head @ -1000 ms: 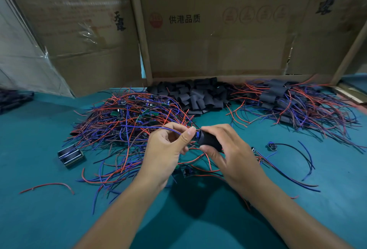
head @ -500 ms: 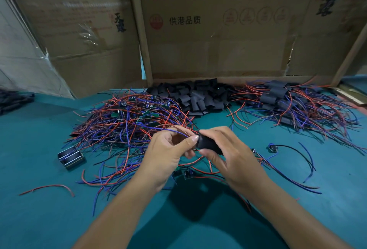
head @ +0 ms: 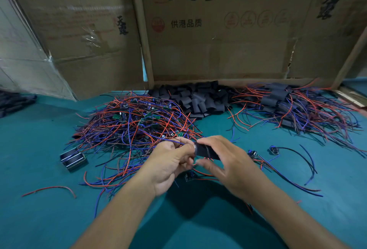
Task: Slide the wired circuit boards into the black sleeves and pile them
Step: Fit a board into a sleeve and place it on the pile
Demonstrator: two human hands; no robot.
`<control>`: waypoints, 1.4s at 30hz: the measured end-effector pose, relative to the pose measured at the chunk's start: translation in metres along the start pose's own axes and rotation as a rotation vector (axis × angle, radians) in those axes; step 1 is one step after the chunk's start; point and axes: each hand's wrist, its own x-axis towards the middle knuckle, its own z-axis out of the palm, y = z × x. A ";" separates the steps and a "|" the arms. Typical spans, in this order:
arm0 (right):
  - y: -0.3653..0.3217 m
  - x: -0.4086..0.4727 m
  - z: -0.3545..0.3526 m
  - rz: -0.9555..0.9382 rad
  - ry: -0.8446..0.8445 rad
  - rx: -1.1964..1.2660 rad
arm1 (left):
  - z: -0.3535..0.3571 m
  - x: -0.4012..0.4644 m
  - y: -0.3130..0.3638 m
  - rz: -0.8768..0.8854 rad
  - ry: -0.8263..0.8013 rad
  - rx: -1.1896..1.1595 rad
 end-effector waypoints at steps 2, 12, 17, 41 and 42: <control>0.002 0.000 0.000 0.008 -0.034 -0.002 | 0.000 0.001 -0.001 -0.003 0.009 -0.010; 0.084 0.042 -0.060 0.225 0.112 -0.421 | -0.004 -0.001 0.005 0.161 0.047 0.117; 0.151 0.088 -0.111 0.463 0.137 -0.784 | -0.003 -0.004 0.008 0.291 -0.072 0.082; 0.085 0.135 0.014 0.544 0.253 -0.002 | -0.043 0.008 0.026 0.502 0.259 -0.125; 0.067 0.122 0.009 0.491 0.258 0.121 | -0.043 0.009 0.025 0.528 0.265 0.026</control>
